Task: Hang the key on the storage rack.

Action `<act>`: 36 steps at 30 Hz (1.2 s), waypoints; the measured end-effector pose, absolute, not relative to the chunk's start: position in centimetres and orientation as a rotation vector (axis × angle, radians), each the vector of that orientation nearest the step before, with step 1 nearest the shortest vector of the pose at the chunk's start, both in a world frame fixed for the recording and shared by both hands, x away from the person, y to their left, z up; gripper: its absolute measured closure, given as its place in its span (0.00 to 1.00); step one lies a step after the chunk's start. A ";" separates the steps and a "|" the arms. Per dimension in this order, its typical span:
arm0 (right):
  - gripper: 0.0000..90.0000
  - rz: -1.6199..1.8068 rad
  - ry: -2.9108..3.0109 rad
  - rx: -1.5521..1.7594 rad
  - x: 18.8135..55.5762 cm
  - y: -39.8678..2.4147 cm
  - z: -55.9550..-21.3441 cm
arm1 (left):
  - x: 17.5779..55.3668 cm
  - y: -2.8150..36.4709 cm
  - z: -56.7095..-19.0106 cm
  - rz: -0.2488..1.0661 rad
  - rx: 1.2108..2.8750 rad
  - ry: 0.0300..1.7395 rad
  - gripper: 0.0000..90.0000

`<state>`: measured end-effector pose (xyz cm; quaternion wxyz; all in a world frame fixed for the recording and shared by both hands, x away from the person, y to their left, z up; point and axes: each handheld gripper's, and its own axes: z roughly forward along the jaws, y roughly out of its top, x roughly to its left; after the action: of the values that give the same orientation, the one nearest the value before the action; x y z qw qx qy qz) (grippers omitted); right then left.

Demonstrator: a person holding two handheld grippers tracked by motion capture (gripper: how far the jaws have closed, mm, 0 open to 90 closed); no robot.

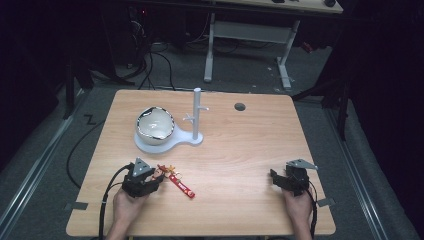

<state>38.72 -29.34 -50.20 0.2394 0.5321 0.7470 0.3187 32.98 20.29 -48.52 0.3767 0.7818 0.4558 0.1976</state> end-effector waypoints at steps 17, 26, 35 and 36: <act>0.36 0.872 2.045 1.456 38.7 -29.3 -50.2 | 32.0 19.5 -44.8 0.539 1.940 1.070 0.61; 0.36 0.872 2.046 1.455 38.7 -29.3 -50.2 | 31.8 19.5 -42.7 0.559 1.888 1.040 0.62; 0.36 0.873 2.046 1.455 38.7 -29.3 -50.2 | 32.0 19.4 -40.9 0.576 1.857 1.011 0.62; 0.36 0.871 2.048 1.455 38.7 -29.3 -50.2 | 32.0 19.3 -40.5 0.581 1.852 1.005 0.62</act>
<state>38.71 -29.34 -50.19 0.2391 0.5314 0.7478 0.3181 32.03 19.33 -40.49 0.4598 0.7524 0.4082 0.2361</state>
